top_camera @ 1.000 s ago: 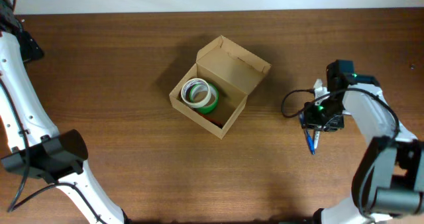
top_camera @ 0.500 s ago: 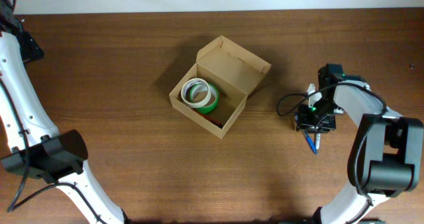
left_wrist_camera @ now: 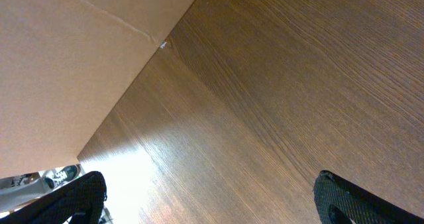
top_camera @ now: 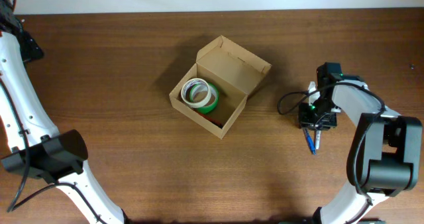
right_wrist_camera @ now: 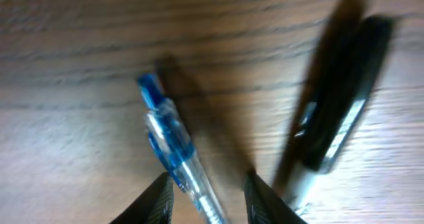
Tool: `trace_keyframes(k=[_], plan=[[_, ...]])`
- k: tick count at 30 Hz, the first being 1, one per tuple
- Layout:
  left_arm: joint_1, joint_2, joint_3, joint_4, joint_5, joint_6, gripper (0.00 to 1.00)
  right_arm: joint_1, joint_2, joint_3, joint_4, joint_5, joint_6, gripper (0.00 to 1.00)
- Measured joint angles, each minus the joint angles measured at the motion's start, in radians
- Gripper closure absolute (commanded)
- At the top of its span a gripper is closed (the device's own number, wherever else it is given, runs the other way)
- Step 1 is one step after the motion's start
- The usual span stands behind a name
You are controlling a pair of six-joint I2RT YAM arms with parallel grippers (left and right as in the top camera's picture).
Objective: Pack container
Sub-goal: 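Grasp the blue pen with the right gripper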
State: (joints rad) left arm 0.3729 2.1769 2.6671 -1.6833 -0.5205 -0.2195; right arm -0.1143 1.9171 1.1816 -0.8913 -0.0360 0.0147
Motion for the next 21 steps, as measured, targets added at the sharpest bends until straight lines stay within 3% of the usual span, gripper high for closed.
trace_keyframes(k=[6,9,11,21], plan=[[0.000,0.000,0.000,0.000,0.000,0.000,0.00,0.000,-0.001,0.000,0.026,0.068,0.008,0.66],[0.000,0.000,0.000,0.000,0.000,0.000,0.00,0.001,-0.001,0.000,0.029,0.078,0.023,0.89],[0.000,0.000,0.000,0.000,0.000,0.000,0.00,0.001,-0.001,0.000,0.032,0.087,0.039,0.96],[0.000,0.000,0.000,0.000,0.000,0.000,0.00,-0.002,-0.001,0.017,0.005,0.050,0.067,0.96]])
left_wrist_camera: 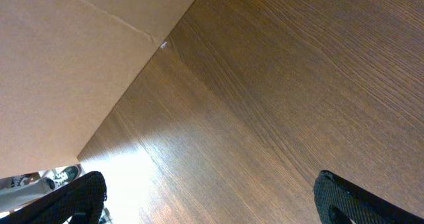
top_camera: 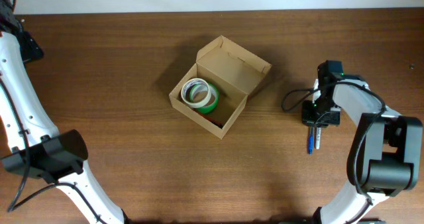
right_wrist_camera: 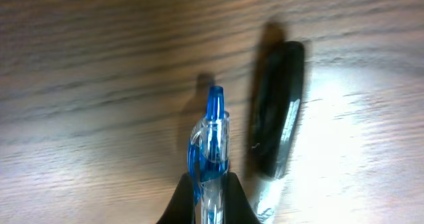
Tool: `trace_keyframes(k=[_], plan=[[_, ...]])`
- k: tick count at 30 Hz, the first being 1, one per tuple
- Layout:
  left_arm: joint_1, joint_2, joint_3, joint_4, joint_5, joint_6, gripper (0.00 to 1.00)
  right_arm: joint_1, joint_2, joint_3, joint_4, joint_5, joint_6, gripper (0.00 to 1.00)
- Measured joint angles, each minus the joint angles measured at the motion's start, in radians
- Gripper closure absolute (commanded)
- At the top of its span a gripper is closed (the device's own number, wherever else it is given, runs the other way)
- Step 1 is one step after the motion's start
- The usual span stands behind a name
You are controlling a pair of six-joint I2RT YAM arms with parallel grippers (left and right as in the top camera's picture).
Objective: Pack container
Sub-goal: 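Grasp the blue pen with the right gripper, then lower the blue pen into the box and release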
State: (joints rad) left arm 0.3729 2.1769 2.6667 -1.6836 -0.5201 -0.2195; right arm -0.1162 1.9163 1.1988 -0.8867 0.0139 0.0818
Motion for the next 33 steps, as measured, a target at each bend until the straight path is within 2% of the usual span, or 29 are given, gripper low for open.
trace_keyframes(k=[3,6,12,15,16,17,21,25,29,33], plan=[[0.000,0.000,0.000,0.001,0.000,0.000,0.00,0.002,0.001,0.053,-0.084,-0.043,0.002,0.96],[0.000,0.000,0.000,0.000,0.000,0.000,0.00,0.005,-0.001,0.213,-0.210,-0.064,-0.003,0.96],[0.000,0.000,0.000,0.000,0.000,0.000,0.00,0.071,-0.028,0.753,-0.511,-0.073,-0.065,0.96],[0.000,0.000,0.000,0.000,0.000,0.000,0.00,0.166,-0.063,0.994,-0.624,-0.076,-0.113,0.96],[0.000,0.000,0.000,0.000,0.000,0.000,0.00,0.239,-0.082,1.078,-0.656,-0.076,-0.142,0.96],[0.000,0.000,0.000,0.000,0.000,0.000,0.00,0.258,-0.087,1.097,-0.663,-0.078,-0.149,0.96],[0.000,0.000,0.000,0.000,0.000,0.000,0.00,0.501,-0.117,1.164,-0.681,-0.079,-0.238,0.96],[0.000,0.000,0.000,0.000,0.000,0.000,0.00,0.691,-0.052,1.164,-0.656,-0.052,-0.301,0.97],[0.000,0.000,0.000,0.000,0.000,0.000,0.00,0.801,0.100,1.164,-0.599,-0.033,-0.338,0.96],[0.000,0.000,0.000,0.000,0.000,0.000,0.00,0.843,0.259,1.159,-0.579,-0.030,-0.356,0.96]])
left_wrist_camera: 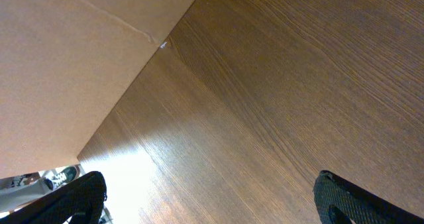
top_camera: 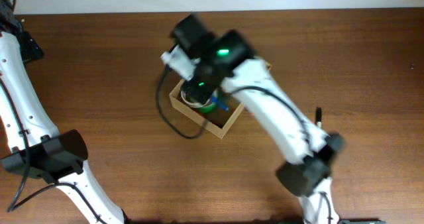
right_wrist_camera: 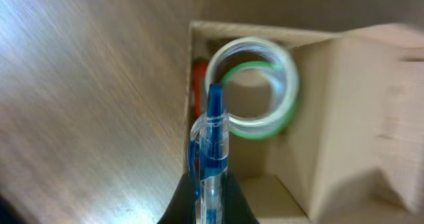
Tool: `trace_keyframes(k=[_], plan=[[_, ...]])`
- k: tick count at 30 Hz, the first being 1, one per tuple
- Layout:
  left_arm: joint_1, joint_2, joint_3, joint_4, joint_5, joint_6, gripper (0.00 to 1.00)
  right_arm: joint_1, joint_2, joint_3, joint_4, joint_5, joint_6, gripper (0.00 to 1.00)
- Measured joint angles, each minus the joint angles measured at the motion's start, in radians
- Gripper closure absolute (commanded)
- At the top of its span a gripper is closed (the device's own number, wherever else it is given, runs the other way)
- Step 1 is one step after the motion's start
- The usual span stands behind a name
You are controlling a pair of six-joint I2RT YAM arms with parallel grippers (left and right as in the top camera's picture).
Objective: Pack container
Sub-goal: 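Lower the blue pen into the box and release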
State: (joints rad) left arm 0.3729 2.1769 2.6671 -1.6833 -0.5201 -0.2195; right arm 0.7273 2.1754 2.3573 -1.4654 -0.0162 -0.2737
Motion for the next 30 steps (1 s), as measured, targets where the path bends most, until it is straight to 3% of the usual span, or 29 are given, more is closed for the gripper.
trace_keyframes(k=[7,30], plan=[[0.000,0.000,0.000,0.000,0.000,0.000,0.00,0.002,0.150,-0.005,0.020,-0.023,-0.010,0.96],[0.000,0.000,0.000,0.000,0.000,0.000,0.00,-0.041,0.251,-0.006,0.072,-0.117,-0.015,0.96]])
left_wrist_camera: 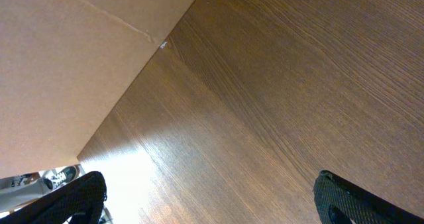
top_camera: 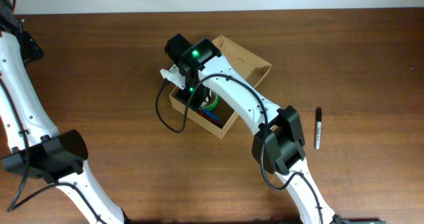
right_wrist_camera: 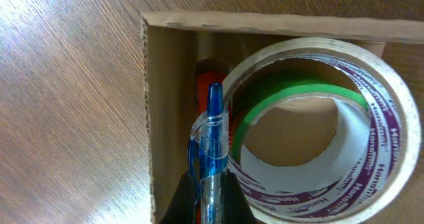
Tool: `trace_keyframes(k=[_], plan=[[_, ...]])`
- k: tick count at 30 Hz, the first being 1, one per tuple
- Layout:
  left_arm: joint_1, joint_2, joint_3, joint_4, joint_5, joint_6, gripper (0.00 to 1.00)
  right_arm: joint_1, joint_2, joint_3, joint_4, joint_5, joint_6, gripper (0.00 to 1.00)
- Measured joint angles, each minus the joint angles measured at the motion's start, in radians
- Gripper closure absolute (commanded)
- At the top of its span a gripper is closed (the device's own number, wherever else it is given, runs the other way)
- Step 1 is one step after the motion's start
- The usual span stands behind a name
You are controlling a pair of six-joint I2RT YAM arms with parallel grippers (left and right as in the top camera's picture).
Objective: Pack container
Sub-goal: 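Lower the blue pen into the box and release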
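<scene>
An open cardboard box (top_camera: 246,70) stands mid-table, its left wall (right_wrist_camera: 164,118) close below the right wrist camera. Inside it lie a clear tape roll with purple print (right_wrist_camera: 371,124) stacked on a green one (right_wrist_camera: 265,103), and something red (right_wrist_camera: 203,91) by the wall. My right gripper (right_wrist_camera: 211,207) is over the box's left side, shut on a blue pen (right_wrist_camera: 212,134) that points down between the wall and the rolls. My left gripper (left_wrist_camera: 212,211) is open over bare table, far left. A black marker (top_camera: 317,127) lies on the table to the right.
The box's lid flap (top_camera: 255,61) stands open at the far right side. My right arm (top_camera: 245,108) stretches across the box. A tan board (left_wrist_camera: 73,65) fills the upper left of the left wrist view.
My right gripper has come down closer to the box with the pen. The pen now sits between the left wall and the tape rolls. The left arm is unmoved.
My right gripper stood open around the blue pen beside the black marker at the table's right. Then it was shut on the pen. Later it held the pen above the box, and now holds it low inside. The marker stays on the table.
</scene>
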State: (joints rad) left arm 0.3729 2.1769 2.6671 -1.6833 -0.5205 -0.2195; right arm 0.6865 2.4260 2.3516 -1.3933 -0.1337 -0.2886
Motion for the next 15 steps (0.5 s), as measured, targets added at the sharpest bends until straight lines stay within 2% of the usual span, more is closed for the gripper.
trace_keyframes(k=[15], plan=[[0.000,0.000,0.000,0.000,0.000,0.000,0.00,-0.002,0.000,0.000,-0.004,-0.008,0.000,0.96]])
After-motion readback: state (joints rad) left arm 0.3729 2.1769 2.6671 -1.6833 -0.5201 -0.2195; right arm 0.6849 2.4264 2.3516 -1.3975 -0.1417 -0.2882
